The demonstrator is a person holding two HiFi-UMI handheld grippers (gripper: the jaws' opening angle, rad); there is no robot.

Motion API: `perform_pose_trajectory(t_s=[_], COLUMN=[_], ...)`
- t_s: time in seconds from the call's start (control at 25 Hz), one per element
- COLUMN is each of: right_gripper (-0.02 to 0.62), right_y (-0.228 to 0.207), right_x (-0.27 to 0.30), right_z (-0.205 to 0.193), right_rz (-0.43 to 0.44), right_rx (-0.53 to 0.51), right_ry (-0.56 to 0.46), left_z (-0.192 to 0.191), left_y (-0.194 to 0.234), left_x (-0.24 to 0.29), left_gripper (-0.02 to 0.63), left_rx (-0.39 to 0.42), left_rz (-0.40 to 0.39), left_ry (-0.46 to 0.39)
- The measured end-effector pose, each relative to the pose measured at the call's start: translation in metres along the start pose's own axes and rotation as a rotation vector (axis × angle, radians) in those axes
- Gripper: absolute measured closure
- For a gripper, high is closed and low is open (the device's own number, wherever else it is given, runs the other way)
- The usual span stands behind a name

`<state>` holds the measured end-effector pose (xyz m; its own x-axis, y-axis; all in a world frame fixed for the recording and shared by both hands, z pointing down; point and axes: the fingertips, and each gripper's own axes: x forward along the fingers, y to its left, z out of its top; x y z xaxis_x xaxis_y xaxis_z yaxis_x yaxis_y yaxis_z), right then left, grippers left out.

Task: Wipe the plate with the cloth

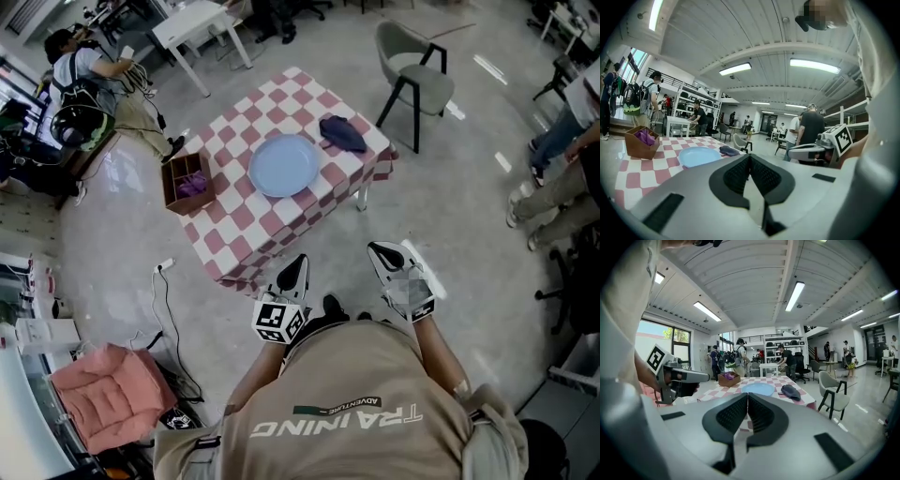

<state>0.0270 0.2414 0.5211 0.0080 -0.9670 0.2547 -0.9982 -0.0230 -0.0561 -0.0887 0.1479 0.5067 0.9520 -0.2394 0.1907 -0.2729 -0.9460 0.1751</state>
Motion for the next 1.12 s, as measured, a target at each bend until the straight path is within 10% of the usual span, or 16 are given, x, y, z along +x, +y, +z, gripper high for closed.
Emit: perform_pose_trajectory(t_s=[0.4,1.12], right_gripper=[0.577,0.577], right_y=[-0.01,-0.082], right_x=[0.063,0.123], right_z=[0.023,0.043], right_rz=[-0.034,0.068], right_rx=[0.081,0.021], right_ry=[-0.018,0.0], left_z=[0.012,0.038], left_y=[0.058,0.098], left_x=[0.027,0.104], left_gripper=[0.594,0.594], left_rx=[0.016,0.022], left_rz=[-0.074,0.087], left_ry=[-0.001,-0.022])
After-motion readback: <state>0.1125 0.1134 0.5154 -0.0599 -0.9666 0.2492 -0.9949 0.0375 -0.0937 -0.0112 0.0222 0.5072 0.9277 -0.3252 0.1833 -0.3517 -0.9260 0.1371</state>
